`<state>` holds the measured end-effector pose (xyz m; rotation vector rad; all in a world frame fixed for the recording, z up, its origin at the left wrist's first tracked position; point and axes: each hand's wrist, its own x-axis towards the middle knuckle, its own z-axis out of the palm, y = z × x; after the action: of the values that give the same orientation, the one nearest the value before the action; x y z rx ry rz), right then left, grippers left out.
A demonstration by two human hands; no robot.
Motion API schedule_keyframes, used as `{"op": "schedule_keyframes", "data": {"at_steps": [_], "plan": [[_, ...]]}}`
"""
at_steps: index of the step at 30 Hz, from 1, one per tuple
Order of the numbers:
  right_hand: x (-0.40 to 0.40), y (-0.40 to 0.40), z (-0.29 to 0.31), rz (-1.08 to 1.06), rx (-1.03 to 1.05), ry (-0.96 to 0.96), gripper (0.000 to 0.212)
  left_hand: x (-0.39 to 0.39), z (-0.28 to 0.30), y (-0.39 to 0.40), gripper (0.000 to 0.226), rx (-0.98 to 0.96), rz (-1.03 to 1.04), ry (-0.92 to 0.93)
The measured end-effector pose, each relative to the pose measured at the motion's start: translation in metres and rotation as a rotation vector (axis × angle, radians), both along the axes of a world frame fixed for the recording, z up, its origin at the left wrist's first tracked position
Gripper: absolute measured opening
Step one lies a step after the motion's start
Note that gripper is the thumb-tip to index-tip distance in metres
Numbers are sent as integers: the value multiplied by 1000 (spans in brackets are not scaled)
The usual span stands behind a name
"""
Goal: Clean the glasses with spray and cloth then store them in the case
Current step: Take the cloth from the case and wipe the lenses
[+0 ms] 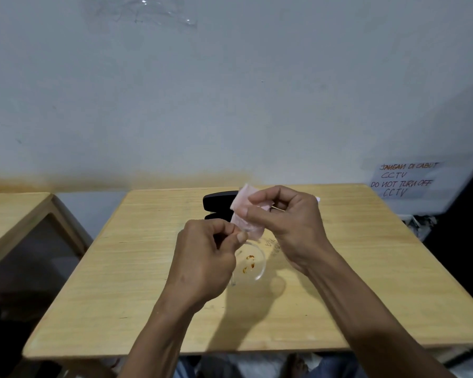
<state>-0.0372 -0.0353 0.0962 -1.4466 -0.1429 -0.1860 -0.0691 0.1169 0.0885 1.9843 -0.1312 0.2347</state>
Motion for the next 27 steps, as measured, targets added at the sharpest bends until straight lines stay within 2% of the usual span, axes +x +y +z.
{"op": "schedule_keyframes", "data": {"at_steps": [3,6,12,15,23,27], "plan": [[-3,-6,2,77,-68,-5,27,3,2,3,16,-99,16,9],[-4,-21,4,119,-121,1,25,2,3,5,17,-119,3,14],[-3,-28,-1,-15,-99,-81,22,1,3,3,19,-55,-40,18],[-2,-21,1,-32,-87,-118,13,1,3,1,19,-32,-42,13],[-6,-11,3,88,-124,-27,26,5,0,3,13,-144,-26,4],[-7,-27,3,111,-205,-13,23,2,1,7,15,-117,-44,12]]}}
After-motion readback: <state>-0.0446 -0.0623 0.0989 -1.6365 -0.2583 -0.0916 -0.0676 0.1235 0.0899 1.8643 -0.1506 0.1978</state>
